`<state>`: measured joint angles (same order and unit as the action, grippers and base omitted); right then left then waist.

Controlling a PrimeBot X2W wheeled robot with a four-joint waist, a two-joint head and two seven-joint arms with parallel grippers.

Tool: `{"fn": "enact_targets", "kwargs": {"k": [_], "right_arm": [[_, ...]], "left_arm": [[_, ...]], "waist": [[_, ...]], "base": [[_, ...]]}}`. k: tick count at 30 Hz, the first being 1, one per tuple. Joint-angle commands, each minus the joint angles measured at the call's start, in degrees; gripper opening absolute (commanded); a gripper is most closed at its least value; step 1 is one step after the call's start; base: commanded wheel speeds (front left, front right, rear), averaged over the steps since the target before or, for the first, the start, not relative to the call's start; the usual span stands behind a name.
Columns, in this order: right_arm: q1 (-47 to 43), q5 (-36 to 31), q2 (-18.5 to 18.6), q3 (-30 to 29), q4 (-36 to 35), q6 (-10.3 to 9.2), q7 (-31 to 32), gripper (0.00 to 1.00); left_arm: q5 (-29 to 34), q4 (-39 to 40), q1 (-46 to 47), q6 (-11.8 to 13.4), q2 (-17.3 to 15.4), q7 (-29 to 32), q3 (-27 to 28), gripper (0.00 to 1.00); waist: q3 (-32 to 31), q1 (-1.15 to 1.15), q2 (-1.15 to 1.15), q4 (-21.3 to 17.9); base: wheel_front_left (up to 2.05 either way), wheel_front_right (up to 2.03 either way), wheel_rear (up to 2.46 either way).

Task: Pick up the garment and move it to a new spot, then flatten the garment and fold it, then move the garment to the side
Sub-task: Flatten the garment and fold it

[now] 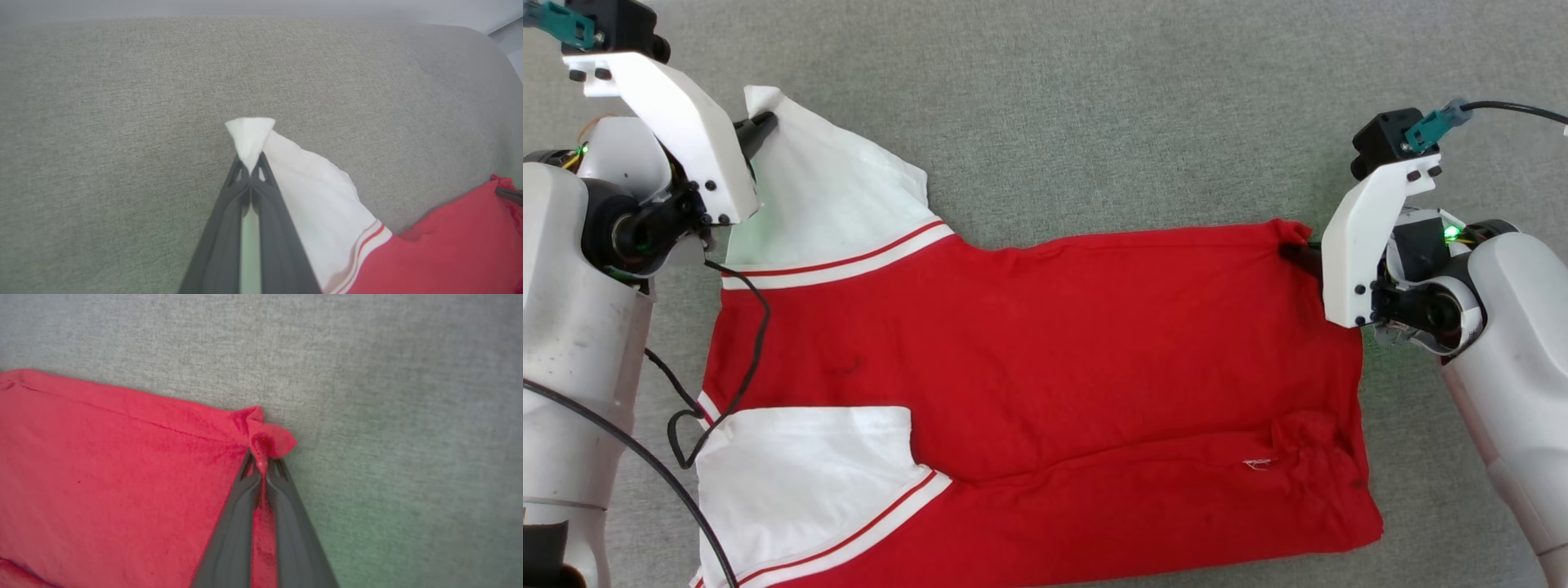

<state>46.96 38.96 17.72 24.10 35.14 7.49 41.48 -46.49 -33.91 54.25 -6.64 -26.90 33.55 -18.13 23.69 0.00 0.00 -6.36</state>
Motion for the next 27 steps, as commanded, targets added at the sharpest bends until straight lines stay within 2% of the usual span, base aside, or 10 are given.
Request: {"fn": "enact_targets", "kwargs": {"k": [1,6,14,21,27], "right_arm": [[-0.1,0.1,-0.5,0.6,1.1,0.0,-0.6,0.0],[2.8,0.0,0.6,-1.3,1.7,-0.01,-5.1,0.0],[1.0,0.7,1.2,-2.9,2.9,-0.01,-10.2,0.0],[-4.5,0.7,2.0,-3.1,1.7,-0.01,-13.5,0.0],[-11.6,-0.6,2.4,-2.7,-0.2,-0.01,-17.0,0.0]], "left_arm": [[-0.1,-0.2,0.9,-0.3,-0.1,-0.5,0.0,0.0],[-0.4,-0.8,0.6,-0.5,-0.1,-3.0,0.1,0.0],[-2.0,0.0,-3.8,-0.6,-1.0,-6.4,1.3,0.0],[-4.0,4.6,-13.9,-0.1,-2.0,-9.7,3.1,0.0],[-5.5,11.4,-26.5,2.4,-2.8,-13.0,5.0,0.0]], "waist": [[-0.5,0.0,0.0,0.0],[-2.8,0.0,0.0,0.1],[-7.4,0.0,0.0,0.4],[-11.2,0.0,0.0,1.3],[-14.7,0.0,0.0,2.1]], "base": [[0.0,0.0,0.0],[0.0,0.0,0.0],[0.0,0.0,0.0],[0.0,0.0,0.0],[0.0,0.0,0.0]]}}
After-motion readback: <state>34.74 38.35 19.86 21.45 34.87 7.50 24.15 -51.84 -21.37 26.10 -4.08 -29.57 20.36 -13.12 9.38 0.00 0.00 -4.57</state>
